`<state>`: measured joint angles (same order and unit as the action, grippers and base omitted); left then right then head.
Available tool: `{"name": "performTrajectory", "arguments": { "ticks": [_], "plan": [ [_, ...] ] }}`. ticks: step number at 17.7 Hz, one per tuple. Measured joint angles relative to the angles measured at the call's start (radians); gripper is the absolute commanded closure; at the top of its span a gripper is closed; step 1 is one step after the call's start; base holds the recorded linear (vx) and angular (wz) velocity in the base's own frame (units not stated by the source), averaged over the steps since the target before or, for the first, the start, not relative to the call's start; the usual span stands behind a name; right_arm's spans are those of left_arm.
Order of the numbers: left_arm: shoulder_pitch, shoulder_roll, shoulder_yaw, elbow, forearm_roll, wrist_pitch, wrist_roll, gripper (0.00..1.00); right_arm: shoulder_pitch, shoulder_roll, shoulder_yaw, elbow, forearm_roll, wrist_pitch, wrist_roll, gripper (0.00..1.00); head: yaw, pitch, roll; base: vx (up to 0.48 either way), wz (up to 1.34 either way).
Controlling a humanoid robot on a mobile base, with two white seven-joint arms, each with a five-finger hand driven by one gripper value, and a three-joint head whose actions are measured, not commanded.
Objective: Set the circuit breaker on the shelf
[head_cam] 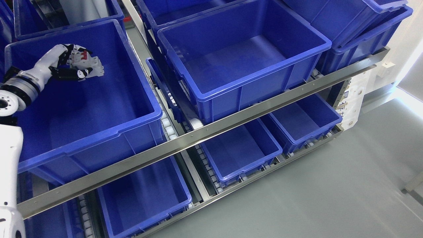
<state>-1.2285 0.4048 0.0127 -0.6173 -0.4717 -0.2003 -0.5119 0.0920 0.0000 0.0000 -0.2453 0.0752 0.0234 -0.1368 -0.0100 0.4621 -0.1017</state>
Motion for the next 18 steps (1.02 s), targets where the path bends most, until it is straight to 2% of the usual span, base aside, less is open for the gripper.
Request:
{"name": "performTrajectory", "arguments": {
  "ticks": [4,8,18],
  "plan": [
    [-0.008,-0.013,-0.027,0.045,-0.005,0.01,0.002,0.63,0.0,0.0,0.0,0.0,0.0,0.0,0.0,0.0,0.0,0.0,0.0,0.0,0.0],
    [-0.01,-0.028,-0.045,0.077,-0.014,0.023,0.003,0.43,0.0,0.0,0.0,0.0,0.0,0.0,0.0,0.0,0.0,0.0,0.0,0.0,0.0],
    [-0.024,-0.042,-0.055,0.117,-0.023,0.026,0.021,0.22,0.0,0.0,0.0,0.0,0.0,0.0,0.0,0.0,0.0,0.0,0.0,0.0,0.0]
  ]
}}
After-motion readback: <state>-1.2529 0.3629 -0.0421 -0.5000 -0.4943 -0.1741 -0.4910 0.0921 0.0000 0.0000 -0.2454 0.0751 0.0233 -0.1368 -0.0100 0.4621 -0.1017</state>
